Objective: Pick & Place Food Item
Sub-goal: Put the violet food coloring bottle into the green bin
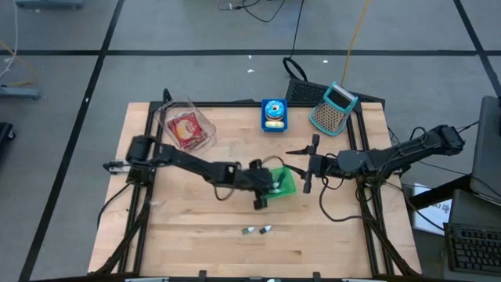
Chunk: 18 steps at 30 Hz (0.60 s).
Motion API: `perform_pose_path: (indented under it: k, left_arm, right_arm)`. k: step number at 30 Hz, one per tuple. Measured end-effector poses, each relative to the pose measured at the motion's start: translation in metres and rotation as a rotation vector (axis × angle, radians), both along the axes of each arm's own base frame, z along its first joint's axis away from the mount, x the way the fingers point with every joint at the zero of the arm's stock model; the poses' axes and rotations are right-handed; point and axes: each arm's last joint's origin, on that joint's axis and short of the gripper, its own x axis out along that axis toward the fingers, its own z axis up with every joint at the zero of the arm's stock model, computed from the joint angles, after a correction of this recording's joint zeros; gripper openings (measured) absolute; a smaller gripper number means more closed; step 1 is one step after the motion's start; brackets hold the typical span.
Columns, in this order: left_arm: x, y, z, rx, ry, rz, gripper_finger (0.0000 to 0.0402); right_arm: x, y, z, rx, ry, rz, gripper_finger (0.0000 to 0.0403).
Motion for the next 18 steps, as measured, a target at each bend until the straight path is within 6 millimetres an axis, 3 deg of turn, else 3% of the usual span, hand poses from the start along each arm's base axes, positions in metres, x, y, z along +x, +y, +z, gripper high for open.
perform_pose_path:
  k: [6, 15, 18]
  left_arm:
    - [0.019, -0.014, -0.014, 0.029, 0.017, -0.032, 0.0085]
    - [0.019, -0.006, -0.007, 0.033, -0.001, -0.017, 0.0086]
    - [0.017, -0.005, -0.009, 0.003, 0.027, 0.017, 0.0104]
  right_arm:
    - [0.0, 0.0, -0.001, 0.0, 0.008, 0.001, 0.0164]
    - [0.0, 0.0, -0.002, -0.002, 0.017, 0.0, 0.0164]
    - [0.0, 0.0, -0.002, -0.003, 0.018, 0.0, 0.0164]
